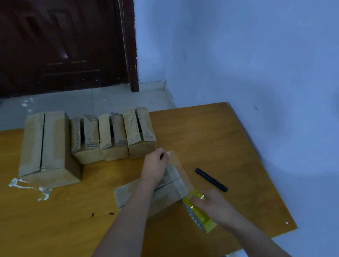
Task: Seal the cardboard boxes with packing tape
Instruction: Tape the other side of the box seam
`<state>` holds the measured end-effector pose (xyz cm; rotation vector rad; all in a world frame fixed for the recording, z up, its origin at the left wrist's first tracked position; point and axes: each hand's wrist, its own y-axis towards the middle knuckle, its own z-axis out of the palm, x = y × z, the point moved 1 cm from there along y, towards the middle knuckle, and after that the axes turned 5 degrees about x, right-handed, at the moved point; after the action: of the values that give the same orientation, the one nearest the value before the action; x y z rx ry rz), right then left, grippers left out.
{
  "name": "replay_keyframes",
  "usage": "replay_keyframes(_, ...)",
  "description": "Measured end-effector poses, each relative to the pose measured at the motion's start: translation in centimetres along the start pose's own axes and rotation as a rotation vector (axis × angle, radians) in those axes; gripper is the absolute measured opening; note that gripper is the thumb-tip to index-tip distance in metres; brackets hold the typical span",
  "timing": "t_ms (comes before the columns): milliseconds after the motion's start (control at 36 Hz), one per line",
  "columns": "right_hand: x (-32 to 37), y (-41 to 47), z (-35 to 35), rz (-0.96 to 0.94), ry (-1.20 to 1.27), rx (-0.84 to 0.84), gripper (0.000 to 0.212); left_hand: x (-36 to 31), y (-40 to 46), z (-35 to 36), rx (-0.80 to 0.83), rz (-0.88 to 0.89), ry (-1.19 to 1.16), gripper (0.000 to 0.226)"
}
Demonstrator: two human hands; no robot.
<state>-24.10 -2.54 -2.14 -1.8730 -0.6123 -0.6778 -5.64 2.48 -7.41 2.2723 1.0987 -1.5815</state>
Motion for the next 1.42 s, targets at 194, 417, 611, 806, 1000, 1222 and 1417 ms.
replay_keyframes(194,0.0,-0.2,-0.1,0.010,0.058,0.003,0.034,0.0,-0.2,0.1,-0.014,0.003,0.010,0.030)
replay_keyframes(417,0.3,-0.3,0.3,0.059,0.134,0.030,0.027,0.0,-0.2,0.1,-0.019,-0.017,0.018,0.031)
replay_keyframes(611,0.4,-0.4,0.2,0.087,0.124,0.041,0.024,-0.1,0.2,0.2,0.027,-0.094,0.111,0.029)
replay_keyframes(806,0.3,-0.6,0.2,0.071,0.105,0.048,0.028,0.1,1.0,0.1,0.159,-0.231,0.132,0.025)
replay_keyframes(1000,0.1,-0.5,0.2,0.099,0.106,0.072,0.024,-0.4,1.6,0.0,0.190,-0.395,0.149,0.016)
replay_keyframes(1222,-0.5,-0.3,0.3,0.065,0.137,0.088,0.021,-0.8,1.2,-0.6,0.302,-0.574,0.174,0.015)
replay_keyframes(1417,-1.3,-0.1,0.3,0.056,0.136,0.104,0.023,-0.4,1.0,0.6,0.249,-0.515,0.191,0.017)
